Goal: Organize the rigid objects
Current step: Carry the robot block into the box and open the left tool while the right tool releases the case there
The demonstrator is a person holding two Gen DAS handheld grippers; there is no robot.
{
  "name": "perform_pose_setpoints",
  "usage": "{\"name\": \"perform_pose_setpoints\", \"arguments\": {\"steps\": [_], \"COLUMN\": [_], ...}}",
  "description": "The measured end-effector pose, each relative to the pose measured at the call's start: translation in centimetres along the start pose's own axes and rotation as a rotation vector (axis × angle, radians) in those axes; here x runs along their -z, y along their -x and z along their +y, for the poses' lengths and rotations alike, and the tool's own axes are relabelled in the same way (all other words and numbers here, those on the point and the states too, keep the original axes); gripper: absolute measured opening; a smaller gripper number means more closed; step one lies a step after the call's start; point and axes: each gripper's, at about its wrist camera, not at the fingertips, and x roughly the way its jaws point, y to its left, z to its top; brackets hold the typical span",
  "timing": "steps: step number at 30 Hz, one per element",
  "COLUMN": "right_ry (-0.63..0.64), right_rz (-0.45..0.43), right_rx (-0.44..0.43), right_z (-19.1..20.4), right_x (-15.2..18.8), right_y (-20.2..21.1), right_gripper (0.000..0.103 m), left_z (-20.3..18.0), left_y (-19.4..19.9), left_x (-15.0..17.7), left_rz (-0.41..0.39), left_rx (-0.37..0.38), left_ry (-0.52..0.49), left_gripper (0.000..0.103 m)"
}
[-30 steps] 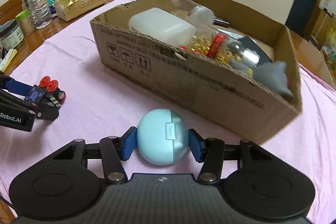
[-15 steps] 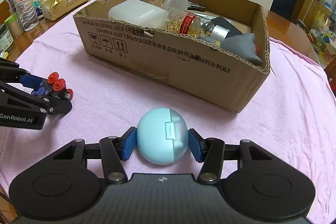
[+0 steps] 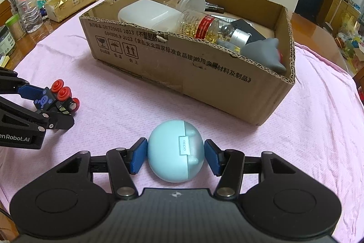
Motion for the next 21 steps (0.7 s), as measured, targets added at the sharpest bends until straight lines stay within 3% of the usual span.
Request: {"name": "perform_pose_setpoints", "arguments": {"steps": [11, 21], "right_ry": [0.008, 0.075], "right_rz": [0.025, 0.031], "right_rx": [-0.012, -0.032], "right_z": [-0.3, -1.6], "right_x": [-0.2, -1.3], "right_y": [0.1, 3.0], "right_gripper": [0.058, 0.058], "left_z": [0.2, 0.8], "left_y": [0.4, 4.4], "left_x": [-0.3, -2.8], "left_rz": [0.021, 0.016], "left_rx": [0.026, 0.074], "left_ry": [-0.038, -0.113], "left_gripper": [0.05, 0.05]}}
